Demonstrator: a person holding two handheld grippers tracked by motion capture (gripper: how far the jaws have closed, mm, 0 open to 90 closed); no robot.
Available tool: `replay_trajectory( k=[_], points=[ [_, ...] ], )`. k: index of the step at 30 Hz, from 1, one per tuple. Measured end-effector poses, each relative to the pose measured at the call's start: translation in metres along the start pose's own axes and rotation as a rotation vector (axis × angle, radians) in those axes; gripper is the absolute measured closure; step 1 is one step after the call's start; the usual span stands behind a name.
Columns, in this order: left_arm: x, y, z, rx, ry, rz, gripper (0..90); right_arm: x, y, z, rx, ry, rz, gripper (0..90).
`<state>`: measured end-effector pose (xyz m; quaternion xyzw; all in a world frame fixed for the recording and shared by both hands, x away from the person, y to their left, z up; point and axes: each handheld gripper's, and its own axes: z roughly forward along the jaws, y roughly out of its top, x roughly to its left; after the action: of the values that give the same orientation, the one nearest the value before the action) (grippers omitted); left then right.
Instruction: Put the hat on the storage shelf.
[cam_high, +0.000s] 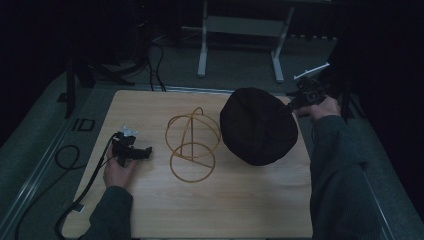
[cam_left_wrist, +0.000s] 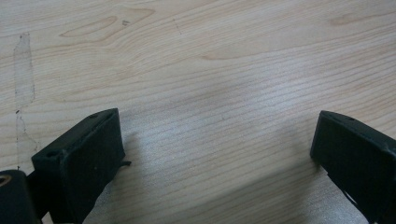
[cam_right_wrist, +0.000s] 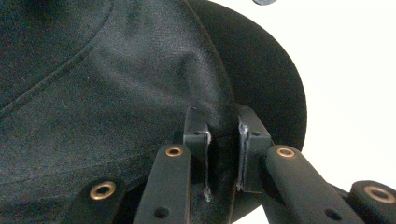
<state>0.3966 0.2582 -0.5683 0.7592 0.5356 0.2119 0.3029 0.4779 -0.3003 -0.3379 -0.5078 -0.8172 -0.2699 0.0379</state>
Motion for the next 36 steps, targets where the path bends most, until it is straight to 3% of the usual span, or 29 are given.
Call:
replay_trajectory(
  k=[36],
  points=[
    [0.0, 0.0, 0.0, -0.003, 0.001, 0.0, 2.2, 0.042, 0.028, -0.017, -0.048, 0.069, -0.049, 77.5]
  ],
)
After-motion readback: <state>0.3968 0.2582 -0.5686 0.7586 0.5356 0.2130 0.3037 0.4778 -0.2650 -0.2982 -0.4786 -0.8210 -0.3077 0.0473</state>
